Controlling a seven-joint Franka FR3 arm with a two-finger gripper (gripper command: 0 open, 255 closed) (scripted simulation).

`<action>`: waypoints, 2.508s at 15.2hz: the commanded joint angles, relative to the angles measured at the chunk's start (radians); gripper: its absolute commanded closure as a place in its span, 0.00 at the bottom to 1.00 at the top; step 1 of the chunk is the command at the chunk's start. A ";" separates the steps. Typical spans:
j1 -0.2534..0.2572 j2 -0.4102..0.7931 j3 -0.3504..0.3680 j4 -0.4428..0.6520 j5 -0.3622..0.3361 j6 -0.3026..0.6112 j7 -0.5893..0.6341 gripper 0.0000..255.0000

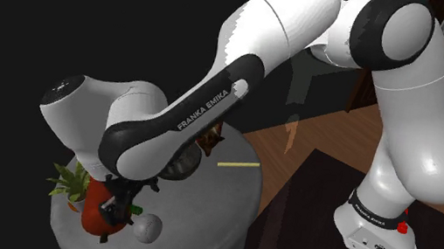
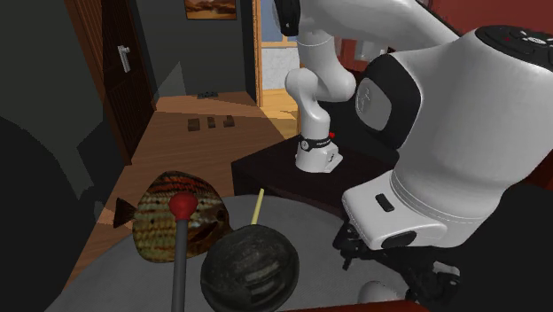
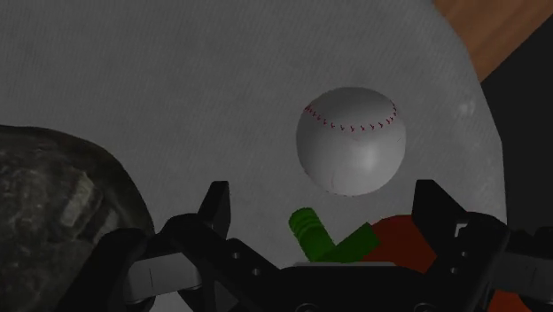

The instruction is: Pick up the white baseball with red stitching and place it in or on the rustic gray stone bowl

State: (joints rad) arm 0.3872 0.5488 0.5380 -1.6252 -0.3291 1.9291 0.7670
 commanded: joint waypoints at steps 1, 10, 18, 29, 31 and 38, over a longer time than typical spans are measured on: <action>0.042 0.039 -0.001 0.015 -0.028 0.003 0.021 0.00; 0.065 0.097 -0.019 -0.026 -0.068 0.085 0.048 0.00; 0.065 0.097 -0.019 -0.026 -0.068 0.085 0.048 0.00; 0.063 0.089 -0.016 -0.024 -0.064 0.076 0.045 1.00; 0.060 0.074 -0.010 -0.020 -0.056 0.058 0.040 1.00; 0.051 0.026 0.008 0.004 -0.029 -0.008 0.022 1.00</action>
State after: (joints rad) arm 0.4400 0.5819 0.5438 -1.6263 -0.3613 1.9314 0.7923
